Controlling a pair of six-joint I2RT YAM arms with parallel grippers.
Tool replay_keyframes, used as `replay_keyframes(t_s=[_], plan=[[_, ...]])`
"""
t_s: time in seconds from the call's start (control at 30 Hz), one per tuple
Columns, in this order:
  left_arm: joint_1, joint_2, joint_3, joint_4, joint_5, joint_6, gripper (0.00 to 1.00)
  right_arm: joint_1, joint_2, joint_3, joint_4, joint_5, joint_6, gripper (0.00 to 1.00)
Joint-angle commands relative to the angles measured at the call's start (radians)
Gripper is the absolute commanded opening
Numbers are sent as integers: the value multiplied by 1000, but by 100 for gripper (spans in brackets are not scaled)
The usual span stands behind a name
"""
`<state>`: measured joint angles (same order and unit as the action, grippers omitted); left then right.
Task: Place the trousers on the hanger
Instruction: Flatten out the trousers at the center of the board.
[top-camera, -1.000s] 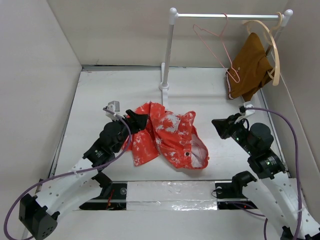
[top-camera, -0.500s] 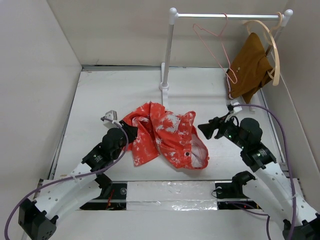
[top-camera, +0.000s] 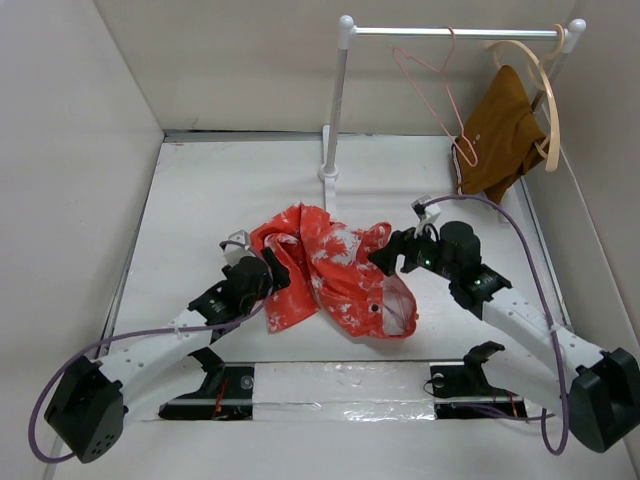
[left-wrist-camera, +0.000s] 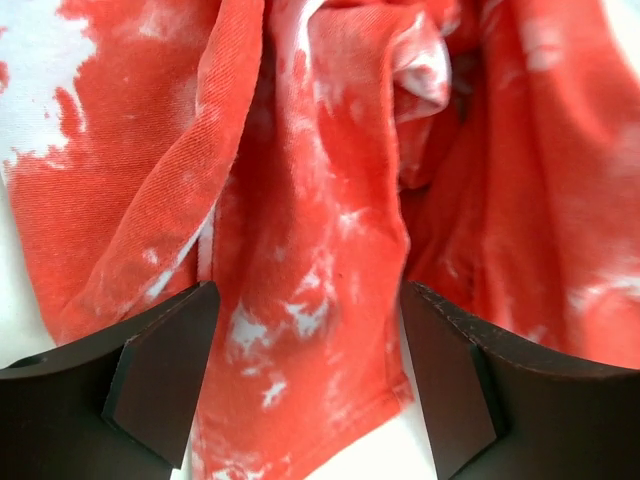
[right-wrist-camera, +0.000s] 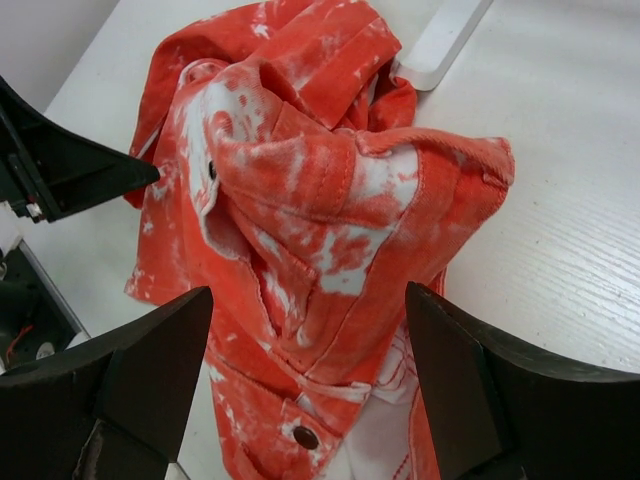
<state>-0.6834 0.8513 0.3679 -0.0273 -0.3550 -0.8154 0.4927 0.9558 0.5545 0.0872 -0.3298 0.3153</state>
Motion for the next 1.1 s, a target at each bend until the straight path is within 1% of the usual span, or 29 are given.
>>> replay_keyframes(t_s=[0.0,0.03,0.1,0.17,0.2,0.23,0.27,0.3,0.33,0.37,0.4,0.43,0.47,0.5,0.53,0.57,0.6,0.63,0.67,0.7,0.73,0.77,0.8,0.83,0.87,0.93,0.97,1.07], plan=[[1,63,5,90,-18,10,72,9,56,2,152,21,21,83],[1,107,11,102,-30,13,72,9,72,1,183,26,25,83],[1,146,14,136,-45,18,71,9,119,5,207,38,39,82],[1,212,20,211,-45,30,70,9,147,16,221,60,47,81],[1,241,31,223,-53,33,68,9,167,15,230,66,53,81],[1,294,49,245,-62,36,65,18,175,12,253,77,53,77],[1,317,57,256,-68,38,60,18,179,12,261,81,56,70],[1,342,66,265,-70,38,46,18,179,15,261,87,57,62],[10,374,74,276,-73,38,35,18,170,16,253,97,61,56],[10,382,97,268,-82,38,20,18,158,10,253,118,61,32],[10,382,109,253,-117,24,0,29,143,9,249,132,61,19],[10,355,120,206,-142,18,0,29,89,8,211,153,61,12],[10,330,127,187,-157,18,0,29,55,8,179,216,59,5],[19,298,125,175,-182,21,0,38,16,10,140,256,57,4],[30,223,123,144,-190,34,0,47,-76,12,53,296,57,4],[45,183,123,121,-194,42,0,47,-125,13,2,392,54,3],[77,139,123,95,-205,47,0,47,-179,19,-45,440,53,3],[96,46,124,33,-237,38,0,58,-231,24,-155,483,53,3],[114,-1,121,-2,-246,35,0,58,-335,33,-206,574,53,1],[157,-53,120,-19,-248,36,0,67,-383,44,-257,619,63,1],[177,-149,118,-42,-243,39,0,67,-428,68,-342,656,65,1],[194,-193,118,-51,-237,50,0,67,-492,84,-383,713,73,1],[205,-233,120,-65,-243,45,0,67,-512,100,-418,742,71,1],[205,-301,118,-95,-249,32,0,67,-525,122,-494,771,71,1],[205,-331,114,-103,-252,4,0,67,-529,161,-530,848,74,1],[205,-389,101,-138,-246,-21,0,55,-513,182,-570,925,76,1],[205,-400,100,-152,-245,-30,0,37,-497,186,-570,998,82,2],[205,-422,74,-183,-190,-48,0,-20,-390,177,-466,1061,126,2]])
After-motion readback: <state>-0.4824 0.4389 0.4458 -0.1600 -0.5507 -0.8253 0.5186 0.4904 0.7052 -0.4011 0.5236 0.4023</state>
